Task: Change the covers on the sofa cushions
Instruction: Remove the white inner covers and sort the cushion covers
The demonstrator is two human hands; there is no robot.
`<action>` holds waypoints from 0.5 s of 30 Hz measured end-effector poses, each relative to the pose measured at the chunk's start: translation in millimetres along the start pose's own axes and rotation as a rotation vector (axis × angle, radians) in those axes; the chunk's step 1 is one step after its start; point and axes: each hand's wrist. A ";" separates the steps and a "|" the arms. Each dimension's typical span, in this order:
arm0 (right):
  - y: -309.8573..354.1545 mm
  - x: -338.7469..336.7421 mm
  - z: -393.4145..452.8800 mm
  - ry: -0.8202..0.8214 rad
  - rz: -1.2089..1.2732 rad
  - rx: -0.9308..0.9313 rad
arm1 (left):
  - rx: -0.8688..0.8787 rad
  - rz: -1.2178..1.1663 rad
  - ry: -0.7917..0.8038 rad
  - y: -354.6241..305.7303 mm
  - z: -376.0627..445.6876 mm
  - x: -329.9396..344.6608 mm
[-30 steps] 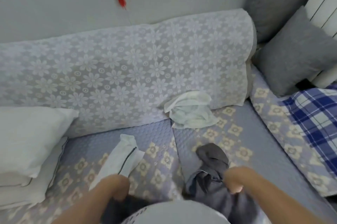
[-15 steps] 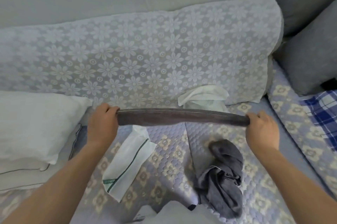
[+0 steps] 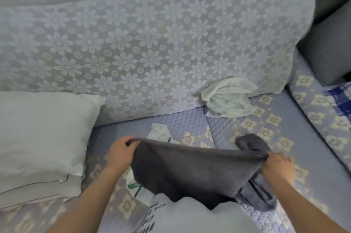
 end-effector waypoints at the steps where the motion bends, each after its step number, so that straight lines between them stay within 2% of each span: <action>1: 3.8 -3.9 0.4 0.026 -0.010 0.030 | 0.012 -0.065 0.018 -2.4 8.0 -8.7; 3: 11.4 -8.5 -0.4 0.021 -0.017 0.082 | 0.073 -0.058 0.046 -8.7 20.4 -23.2; 6: 31.6 -13.4 -7.6 -0.096 0.100 0.131 | 0.201 0.167 0.052 -10.3 45.8 -51.2; 9: 47.3 -23.7 -14.4 -0.156 0.296 0.197 | 0.280 0.395 0.230 6.4 71.2 -80.7; 10: 51.3 -28.7 -18.1 -0.170 0.343 0.218 | 0.287 0.461 0.223 13.5 76.2 -89.5; 11: 55.1 -32.2 -21.9 -0.187 0.383 0.228 | 0.281 0.506 0.148 19.2 78.2 -96.6; 13: 60.4 -35.5 -29.5 -0.205 0.415 0.236 | 0.201 0.478 -0.138 26.4 69.6 -103.0; 15: 66.6 -29.3 -34.7 -0.132 0.515 0.283 | 0.027 0.247 -0.286 20.9 45.1 -95.8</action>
Point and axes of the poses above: each hand's wrist, its own z-axis towards the middle knuckle, its own x-axis out of the palm, y = z × x, and after that the axes turned 7 degrees about -z, right-handed
